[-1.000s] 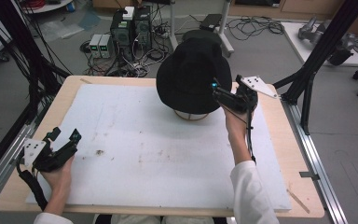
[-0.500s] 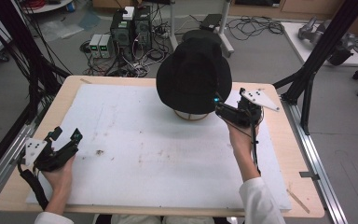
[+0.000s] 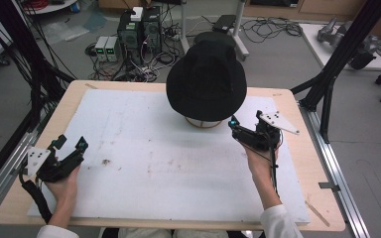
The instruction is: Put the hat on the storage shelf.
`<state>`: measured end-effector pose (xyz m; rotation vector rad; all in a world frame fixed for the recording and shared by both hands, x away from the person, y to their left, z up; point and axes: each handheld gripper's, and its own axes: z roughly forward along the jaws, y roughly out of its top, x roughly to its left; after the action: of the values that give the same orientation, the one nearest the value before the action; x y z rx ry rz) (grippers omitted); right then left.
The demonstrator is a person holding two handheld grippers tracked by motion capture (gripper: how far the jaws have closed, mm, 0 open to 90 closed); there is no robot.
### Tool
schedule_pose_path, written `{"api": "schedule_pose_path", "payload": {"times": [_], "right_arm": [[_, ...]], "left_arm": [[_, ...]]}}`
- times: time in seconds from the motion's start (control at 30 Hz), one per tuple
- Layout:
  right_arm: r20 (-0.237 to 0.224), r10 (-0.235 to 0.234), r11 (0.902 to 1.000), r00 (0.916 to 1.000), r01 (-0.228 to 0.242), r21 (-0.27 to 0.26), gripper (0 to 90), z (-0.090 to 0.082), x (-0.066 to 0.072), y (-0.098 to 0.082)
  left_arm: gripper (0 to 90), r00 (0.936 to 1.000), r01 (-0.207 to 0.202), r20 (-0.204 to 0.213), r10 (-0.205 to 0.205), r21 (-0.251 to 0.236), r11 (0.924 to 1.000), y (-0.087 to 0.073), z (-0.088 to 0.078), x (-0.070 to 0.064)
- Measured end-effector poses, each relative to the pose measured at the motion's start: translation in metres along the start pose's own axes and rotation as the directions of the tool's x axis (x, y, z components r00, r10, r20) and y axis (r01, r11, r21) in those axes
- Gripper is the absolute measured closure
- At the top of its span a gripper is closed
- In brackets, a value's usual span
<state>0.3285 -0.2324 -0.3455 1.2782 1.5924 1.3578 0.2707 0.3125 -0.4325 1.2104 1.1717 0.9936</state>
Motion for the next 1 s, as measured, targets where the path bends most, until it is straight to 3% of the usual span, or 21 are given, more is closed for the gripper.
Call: {"api": "schedule_pose_path", "payload": {"times": [0.1, 0.2, 0.3, 0.33, 0.37, 0.53, 0.83, 1.0], "right_arm": [[0.012, 0.008, 0.9995, 0.9999, -0.008, 0.029, 10.8, -0.001, 0.001, -0.002], [0.025, -0.005, 0.9995, 0.9997, 0.005, 0.030, 10.8, -0.004, 0.005, -0.002], [0.019, 0.008, 0.9989, 0.9998, -0.009, 0.045, 10.8, -0.008, 0.006, -0.002], [0.014, 0.012, 0.9995, 0.9998, -0.013, 0.028, 10.9, -0.010, 0.006, -0.004], [0.009, 0.016, 0.9999, 0.9998, -0.016, 0.006, 10.9, -0.012, 0.005, -0.008], [0.037, 0.035, 0.9992, 0.9987, -0.036, 0.019, 10.9, -0.017, -0.004, -0.023], [0.103, 0.022, 0.9990, 0.9944, -0.025, 0.036, 10.9, -0.025, -0.014, -0.057], [0.116, 0.014, 0.9991, 0.9932, -0.019, 0.038, 10.9, -0.027, -0.016, -0.071]], "left_arm": [[29.7, 1.0000, -0.001, 0.002, 0.001, 0.000, 1.0000, 0.000, 0.000, 0.000], [29.7, 1.0000, 0.002, 0.001, -0.002, -0.001, 1.0000, 0.000, 0.000, 0.000], [29.7, 1.0000, 0.002, -0.002, -0.002, -0.004, 1.0000, 0.000, -0.001, 0.000], [29.7, 1.0000, 0.002, -0.002, -0.002, -0.003, 1.0000, 0.000, -0.001, 0.000], [29.7, 1.0000, 0.002, -0.002, -0.002, -0.004, 1.0000, 0.000, -0.001, 0.001], [29.7, 1.0000, 0.004, 0.000, -0.004, -0.002, 1.0000, 0.000, -0.001, 0.000], [29.7, 1.0000, -0.001, 0.004, 0.001, 0.003, 1.0000, -0.001, 0.001, -0.002], [29.7, 1.0000, -0.002, 0.009, 0.002, 0.008, 1.0000, -0.001, 0.002, -0.003]]}}
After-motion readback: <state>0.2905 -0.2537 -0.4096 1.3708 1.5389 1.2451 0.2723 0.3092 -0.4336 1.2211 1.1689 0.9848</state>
